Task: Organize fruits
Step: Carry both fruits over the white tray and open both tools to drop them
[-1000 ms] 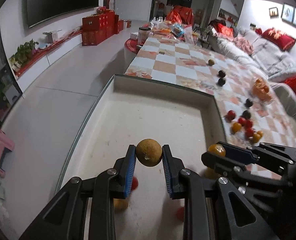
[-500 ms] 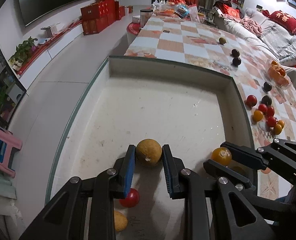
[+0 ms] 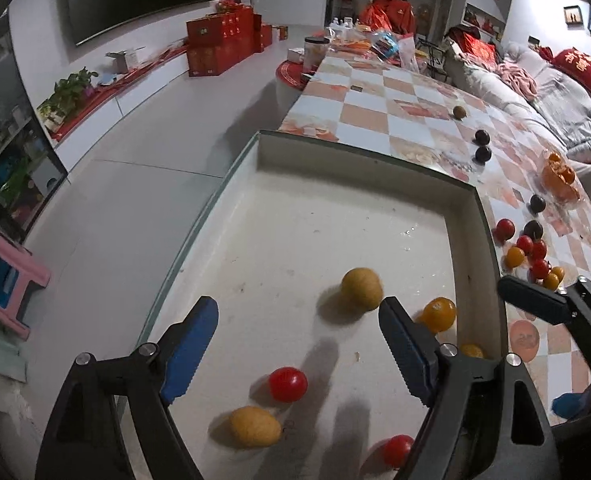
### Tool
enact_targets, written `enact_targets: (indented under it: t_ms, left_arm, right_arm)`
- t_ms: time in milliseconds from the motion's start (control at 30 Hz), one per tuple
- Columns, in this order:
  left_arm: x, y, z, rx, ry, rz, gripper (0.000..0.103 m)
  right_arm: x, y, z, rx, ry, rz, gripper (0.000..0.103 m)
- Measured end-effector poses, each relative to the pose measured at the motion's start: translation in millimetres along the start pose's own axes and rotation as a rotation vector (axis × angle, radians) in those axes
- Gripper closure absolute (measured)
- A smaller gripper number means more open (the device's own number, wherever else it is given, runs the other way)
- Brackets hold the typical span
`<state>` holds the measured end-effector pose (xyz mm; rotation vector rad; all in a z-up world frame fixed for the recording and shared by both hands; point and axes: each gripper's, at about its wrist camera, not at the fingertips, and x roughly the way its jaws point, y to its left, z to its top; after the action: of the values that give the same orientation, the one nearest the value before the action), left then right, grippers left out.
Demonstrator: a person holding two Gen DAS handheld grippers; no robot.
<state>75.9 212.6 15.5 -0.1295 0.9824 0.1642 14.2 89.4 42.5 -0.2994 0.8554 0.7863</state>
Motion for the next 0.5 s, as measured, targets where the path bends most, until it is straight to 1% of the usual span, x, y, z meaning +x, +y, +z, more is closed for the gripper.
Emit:
enact_targets:
  t_ms: [67, 233, 500]
  left_arm:
    - [-3.9, -0.3, -1.5, 0.001, -0.009, 0.006, 0.019]
    - [-13.4, -8.4, -8.6, 0.01, -0.019, -0.01, 0.019]
    - [-20.8, -42.2, -27.0, 0.069, -0.011, -0.056, 0.019]
  right_arm:
    - [-5.7, -5.5, -1.7, 0.008, -0.008, -0.015, 0.014]
    - [-22.8, -32.9, -19.9, 0.076, -0.015, -0.034, 0.014]
    - [-39.2, -81.5, -64.2, 0.216, 0.031, -0.061, 0.014]
